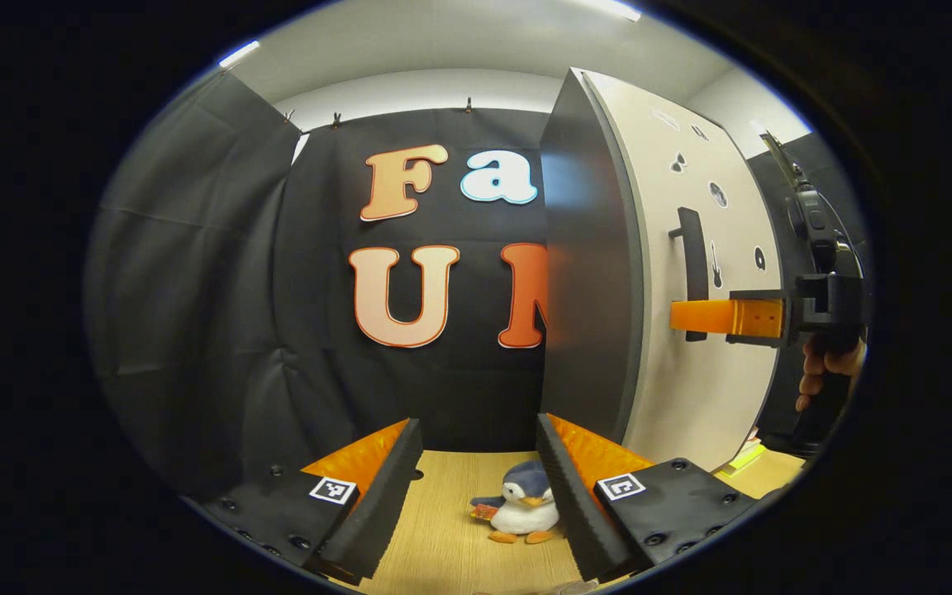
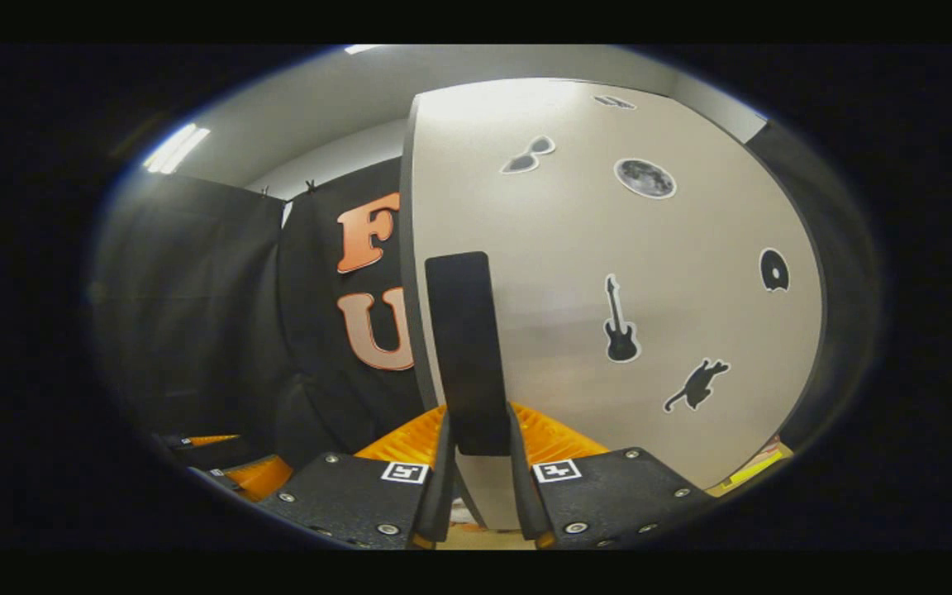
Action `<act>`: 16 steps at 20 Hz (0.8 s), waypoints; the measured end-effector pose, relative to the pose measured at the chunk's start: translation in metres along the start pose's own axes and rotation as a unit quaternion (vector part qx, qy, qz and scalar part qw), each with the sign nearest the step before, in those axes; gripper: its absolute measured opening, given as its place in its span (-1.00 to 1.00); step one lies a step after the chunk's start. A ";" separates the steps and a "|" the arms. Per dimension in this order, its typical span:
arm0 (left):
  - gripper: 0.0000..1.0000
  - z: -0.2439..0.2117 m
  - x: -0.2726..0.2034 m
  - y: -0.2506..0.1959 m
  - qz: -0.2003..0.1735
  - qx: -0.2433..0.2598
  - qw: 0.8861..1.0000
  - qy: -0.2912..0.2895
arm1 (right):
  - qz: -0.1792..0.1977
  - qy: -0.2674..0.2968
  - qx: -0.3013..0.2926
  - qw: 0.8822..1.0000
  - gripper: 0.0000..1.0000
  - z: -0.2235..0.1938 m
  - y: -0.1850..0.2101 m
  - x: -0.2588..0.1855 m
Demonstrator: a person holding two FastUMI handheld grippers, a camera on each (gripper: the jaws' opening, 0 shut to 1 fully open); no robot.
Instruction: Open the cabinet door with the right hand, grasp the bottle in the cabinet with the left hand and place it on the coaster, then close the cabinet door with the right hand.
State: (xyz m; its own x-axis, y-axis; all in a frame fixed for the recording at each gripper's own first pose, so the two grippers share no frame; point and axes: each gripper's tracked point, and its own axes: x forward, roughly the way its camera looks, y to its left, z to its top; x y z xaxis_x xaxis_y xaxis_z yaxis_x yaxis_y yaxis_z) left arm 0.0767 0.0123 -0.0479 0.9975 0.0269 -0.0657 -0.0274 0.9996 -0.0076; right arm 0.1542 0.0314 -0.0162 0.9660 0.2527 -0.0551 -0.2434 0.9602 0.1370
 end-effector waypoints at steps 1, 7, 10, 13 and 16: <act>0.81 0.000 0.000 0.000 0.003 0.001 1.000 0.002 | 0.001 -0.001 0.002 1.000 -0.44 0.001 0.000 0.002; 0.80 0.004 0.000 0.005 0.022 -0.002 1.000 -0.001 | 0.011 -0.001 0.003 1.000 -0.36 0.002 0.002 0.007; 0.80 0.006 -0.001 0.005 0.029 0.000 1.000 -0.001 | 0.017 0.002 0.007 1.000 -0.29 0.003 0.002 0.007; 0.80 0.008 -0.004 0.004 0.037 0.003 0.999 -0.003 | 0.026 0.003 0.006 1.000 -0.25 0.004 0.002 0.003; 0.81 0.009 -0.009 0.002 0.049 0.006 0.999 -0.002 | 0.034 -0.003 -0.007 0.999 -0.17 0.006 0.000 -0.018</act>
State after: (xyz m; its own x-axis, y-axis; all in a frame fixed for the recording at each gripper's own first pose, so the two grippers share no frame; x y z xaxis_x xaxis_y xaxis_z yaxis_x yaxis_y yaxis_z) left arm 0.0683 0.0145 -0.0388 0.9903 0.1244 -0.0613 -0.1239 0.9922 0.0116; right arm 0.1373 0.0265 -0.0092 0.9478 0.3164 -0.0405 -0.3092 0.9426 0.1264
